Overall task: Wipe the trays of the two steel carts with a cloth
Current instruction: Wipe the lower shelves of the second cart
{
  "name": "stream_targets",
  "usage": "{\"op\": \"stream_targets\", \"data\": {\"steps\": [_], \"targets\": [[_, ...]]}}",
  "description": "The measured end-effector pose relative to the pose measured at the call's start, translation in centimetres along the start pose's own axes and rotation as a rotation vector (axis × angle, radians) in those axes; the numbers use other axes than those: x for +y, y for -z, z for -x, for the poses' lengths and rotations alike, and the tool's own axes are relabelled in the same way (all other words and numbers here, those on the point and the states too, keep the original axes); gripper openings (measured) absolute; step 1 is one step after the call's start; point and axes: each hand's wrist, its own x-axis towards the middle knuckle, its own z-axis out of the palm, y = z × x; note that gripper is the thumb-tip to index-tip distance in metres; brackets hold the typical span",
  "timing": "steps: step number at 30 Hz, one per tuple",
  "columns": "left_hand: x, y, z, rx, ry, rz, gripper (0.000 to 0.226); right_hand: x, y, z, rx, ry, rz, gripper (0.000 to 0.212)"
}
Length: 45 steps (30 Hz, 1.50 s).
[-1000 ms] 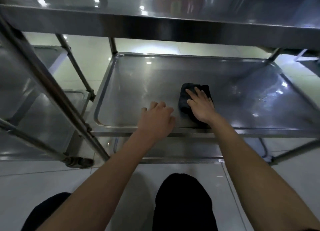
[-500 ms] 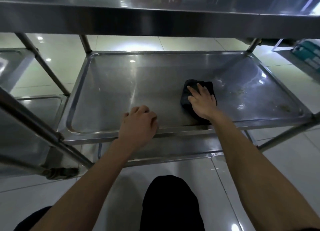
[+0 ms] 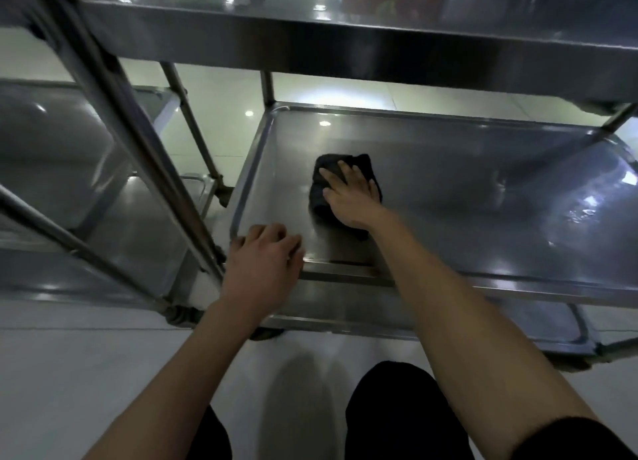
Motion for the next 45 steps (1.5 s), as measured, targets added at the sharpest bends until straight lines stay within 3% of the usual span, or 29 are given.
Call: {"op": "stream_targets", "data": {"steps": [6,10,15,20,27,35,45], "targets": [[-1.1,-0.8,0.8,0.017,-0.034,0.015,0.044,-8.9,-2.3,-4.2,-0.123,0.152,-0.045,0.054],[-1.5,-0.8,1.1,0.041,-0.046,0.008,0.046,-11.1,-2.8,-5.1,-0.145,0.200,-0.043,0.054],[-1.4,-0.8,1.2,0.005,-0.021,0.006,0.047,-8.8,-2.6,-3.4,-0.128,0.179,-0.040,0.056],[-1.0,-0.5,1.3,-0.019,-0.019,0.038,0.048,-2.3,-1.1,0.5,-0.073,0.096,-0.007,0.056],[-1.2,0.2,0.9,-0.082,-0.038,0.074,0.073,4.5,0.0,9.2,0.009,0.000,0.011,0.054],[-1.7,0.4,0.6,-0.085,-0.017,0.123,0.071,3.6,-2.1,14.5,0.254,0.032,0.028,0.055],[-6.7,1.2,1.3,-0.093,0.024,0.110,0.071,-0.9,-4.0,12.8,0.228,0.060,0.007,0.056]]}}
